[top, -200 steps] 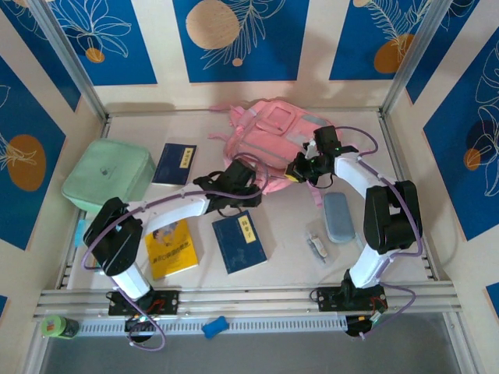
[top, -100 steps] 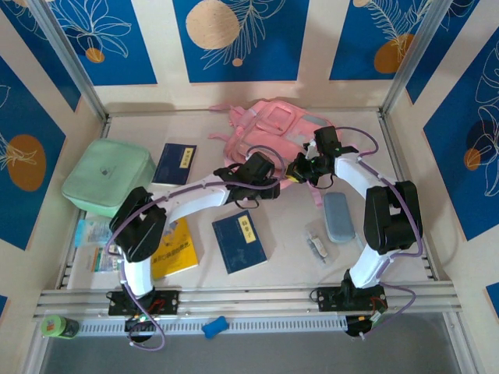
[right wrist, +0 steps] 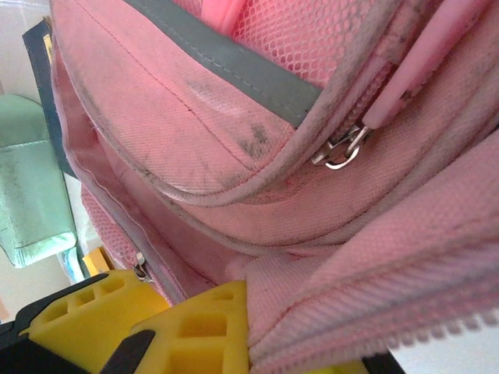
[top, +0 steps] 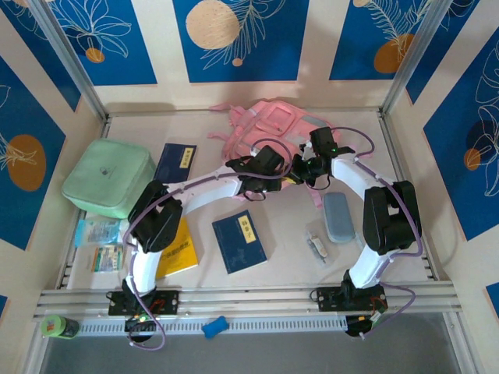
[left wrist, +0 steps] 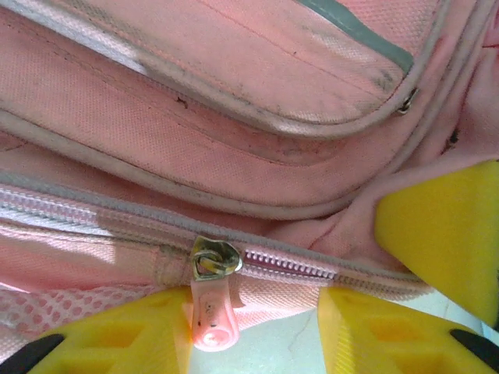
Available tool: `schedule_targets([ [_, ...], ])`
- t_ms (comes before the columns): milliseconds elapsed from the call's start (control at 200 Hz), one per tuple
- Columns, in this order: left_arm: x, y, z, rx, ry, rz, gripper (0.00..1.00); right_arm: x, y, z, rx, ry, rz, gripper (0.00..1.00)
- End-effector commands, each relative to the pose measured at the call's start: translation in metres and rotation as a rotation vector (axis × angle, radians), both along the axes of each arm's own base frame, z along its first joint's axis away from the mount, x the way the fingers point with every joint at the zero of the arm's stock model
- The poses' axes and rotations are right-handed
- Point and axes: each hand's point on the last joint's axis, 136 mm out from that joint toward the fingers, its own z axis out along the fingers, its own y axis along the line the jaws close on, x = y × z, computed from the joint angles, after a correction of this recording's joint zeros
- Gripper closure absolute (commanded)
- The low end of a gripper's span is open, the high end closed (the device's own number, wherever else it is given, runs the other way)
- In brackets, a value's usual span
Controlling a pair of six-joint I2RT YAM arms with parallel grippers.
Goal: Pack the student bag
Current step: Unzip the student bag at the top-center of the table.
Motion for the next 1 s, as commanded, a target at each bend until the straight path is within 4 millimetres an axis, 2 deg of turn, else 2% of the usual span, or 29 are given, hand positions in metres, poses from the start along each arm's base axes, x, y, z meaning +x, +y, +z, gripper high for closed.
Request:
schedule_targets([
  [0,0.013,0.015,-0.007,0.066,-0.016,0.073,0.56,0.001,0.014,0.028,0.054,-0.060,0.051,1.00],
  [115,0.017,0.019,-0.010,0.092,-0.012,0.098,0.60,0.002,0.014,0.028,0.050,-0.062,0.049,1.00],
  [315,0.021,0.024,-0.011,0.112,-0.027,0.114,0.77,0.002,0.016,0.028,0.047,-0.061,0.056,1.00],
  [435,0.018,0.033,-0.009,0.140,-0.035,0.115,0.82,0.001,0.013,0.027,0.029,-0.063,0.052,1.00],
  [545,0.013,0.047,-0.010,0.165,-0.026,0.118,0.86,0.003,0.005,0.027,0.019,-0.069,0.036,1.00],
  [660,0.004,0.072,-0.021,0.193,0.007,0.138,0.93,0.010,-0.006,0.028,0.012,-0.072,0.007,1.00],
  [820,-0.009,0.087,-0.032,0.156,0.050,0.113,0.98,0.022,-0.019,0.027,-0.009,-0.070,-0.029,1.00],
  [910,-0.012,0.083,-0.032,0.129,0.055,0.086,0.99,0.021,-0.016,0.025,-0.005,-0.062,-0.031,1.00],
  [995,-0.012,0.073,-0.028,0.085,0.060,0.060,1.00,0.014,-0.008,0.021,-0.004,-0.049,-0.014,0.91],
])
